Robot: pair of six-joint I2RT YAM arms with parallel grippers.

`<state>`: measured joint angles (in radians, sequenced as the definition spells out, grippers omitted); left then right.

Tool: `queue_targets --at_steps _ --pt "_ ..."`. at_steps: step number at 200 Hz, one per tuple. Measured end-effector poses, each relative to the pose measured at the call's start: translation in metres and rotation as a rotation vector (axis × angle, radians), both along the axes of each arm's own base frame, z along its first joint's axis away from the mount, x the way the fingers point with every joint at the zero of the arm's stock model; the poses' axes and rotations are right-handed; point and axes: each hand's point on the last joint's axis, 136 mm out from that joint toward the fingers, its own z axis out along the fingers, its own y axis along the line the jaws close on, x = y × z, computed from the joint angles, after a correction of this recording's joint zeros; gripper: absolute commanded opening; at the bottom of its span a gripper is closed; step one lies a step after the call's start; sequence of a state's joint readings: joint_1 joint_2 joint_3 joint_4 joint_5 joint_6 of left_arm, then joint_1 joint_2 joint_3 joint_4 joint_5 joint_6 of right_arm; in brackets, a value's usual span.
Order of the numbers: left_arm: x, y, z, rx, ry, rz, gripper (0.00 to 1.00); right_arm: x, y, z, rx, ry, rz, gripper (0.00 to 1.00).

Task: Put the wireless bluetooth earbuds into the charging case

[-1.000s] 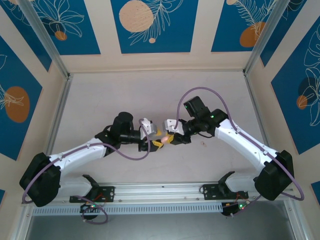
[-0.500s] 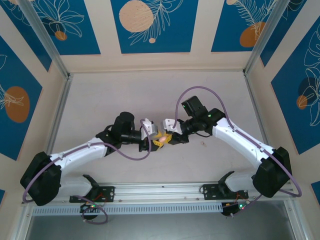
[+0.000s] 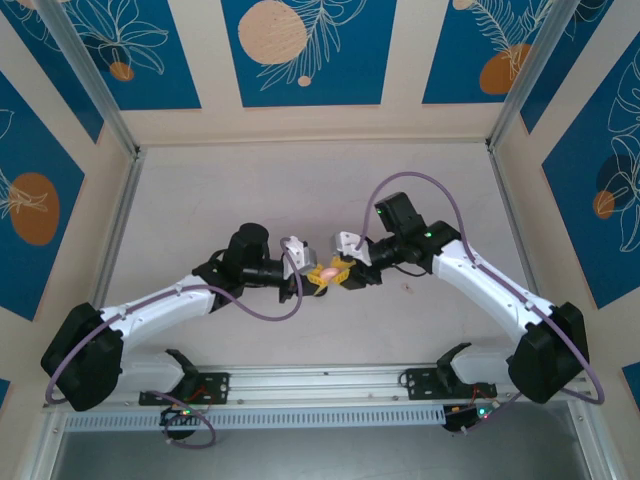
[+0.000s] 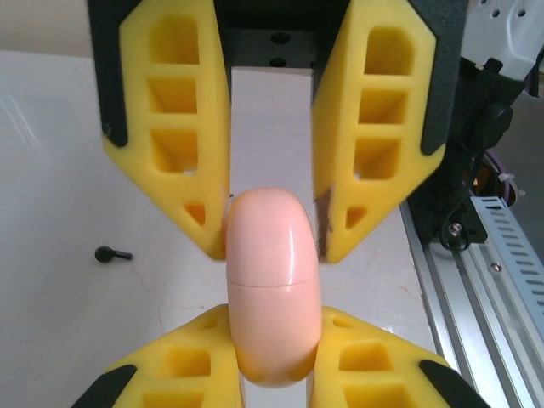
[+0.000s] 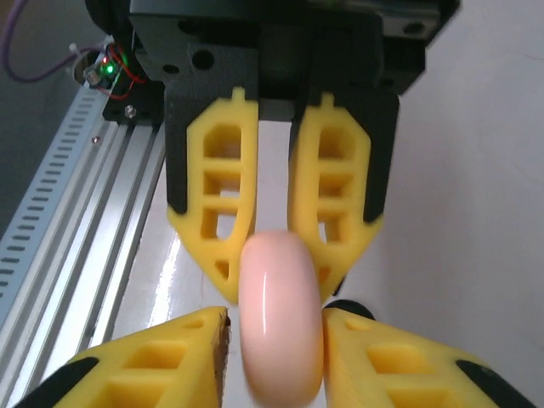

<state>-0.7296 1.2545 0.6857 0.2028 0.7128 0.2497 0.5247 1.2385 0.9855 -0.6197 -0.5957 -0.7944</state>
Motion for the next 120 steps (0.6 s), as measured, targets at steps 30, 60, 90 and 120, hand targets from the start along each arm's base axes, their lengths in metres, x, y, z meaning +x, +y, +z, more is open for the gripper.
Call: queue_targets --at_steps 30,60,90,120 --pt "0.002 -0.003 0.01 -0.038 -0.017 0.001 0.16 -0.001 -0.019 0.011 0.108 0.037 -0.054 0.44" --pt "0.003 -0.006 0.018 -0.074 -0.027 -0.007 0.15 -0.004 -0.022 0.02 0.177 0.067 -0.044 0.46" --pt "0.002 -0.009 0.02 -0.091 -0.017 -0.019 0.15 -0.006 -0.019 0.024 0.205 0.089 -0.025 0.47" --pt "0.001 -0.01 0.022 -0.103 -0.013 -0.024 0.15 -0.005 -0.016 0.02 0.214 0.122 -0.011 0.46"
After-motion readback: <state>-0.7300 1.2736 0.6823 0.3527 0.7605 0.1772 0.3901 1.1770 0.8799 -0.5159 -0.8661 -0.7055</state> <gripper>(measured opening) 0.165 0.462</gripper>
